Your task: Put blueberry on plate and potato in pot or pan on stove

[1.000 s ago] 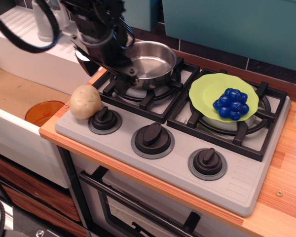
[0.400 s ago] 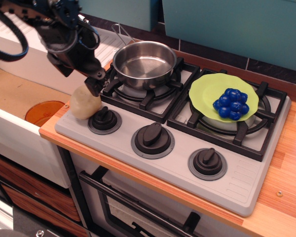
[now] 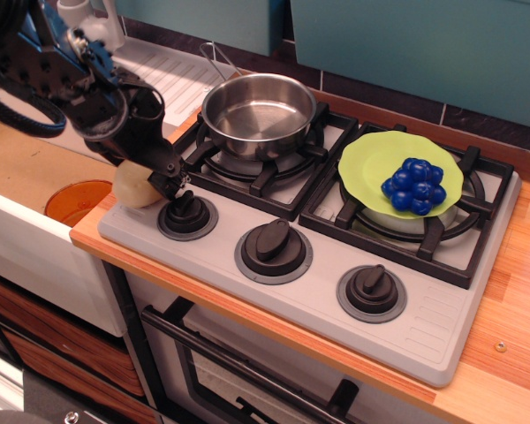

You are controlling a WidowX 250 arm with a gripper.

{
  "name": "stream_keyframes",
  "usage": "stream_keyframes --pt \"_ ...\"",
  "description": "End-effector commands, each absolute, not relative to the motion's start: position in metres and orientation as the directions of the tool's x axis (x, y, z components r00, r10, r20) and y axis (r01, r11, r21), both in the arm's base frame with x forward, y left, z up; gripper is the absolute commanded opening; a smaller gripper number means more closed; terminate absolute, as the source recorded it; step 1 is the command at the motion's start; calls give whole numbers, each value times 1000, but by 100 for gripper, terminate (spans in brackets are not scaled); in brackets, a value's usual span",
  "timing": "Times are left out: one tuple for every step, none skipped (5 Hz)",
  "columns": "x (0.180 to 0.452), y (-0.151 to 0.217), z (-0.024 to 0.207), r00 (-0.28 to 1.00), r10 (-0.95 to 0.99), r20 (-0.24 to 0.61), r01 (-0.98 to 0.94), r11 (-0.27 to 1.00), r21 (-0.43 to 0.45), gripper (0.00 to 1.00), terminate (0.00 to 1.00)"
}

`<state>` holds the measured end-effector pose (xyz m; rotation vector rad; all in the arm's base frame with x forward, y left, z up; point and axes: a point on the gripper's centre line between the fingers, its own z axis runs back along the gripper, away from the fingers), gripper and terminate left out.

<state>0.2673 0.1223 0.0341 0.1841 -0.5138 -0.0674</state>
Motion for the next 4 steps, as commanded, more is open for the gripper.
stream_keyframes --pt "269 115 15 858 -78 508 0 988 152 100 0" --pt "272 106 23 874 -56 482 -24 987 158 0 0" --pt "276 101 50 893 -52 446 -29 985 173 0 0" --pt "283 98 91 919 -53 391 -31 978 206 0 0"
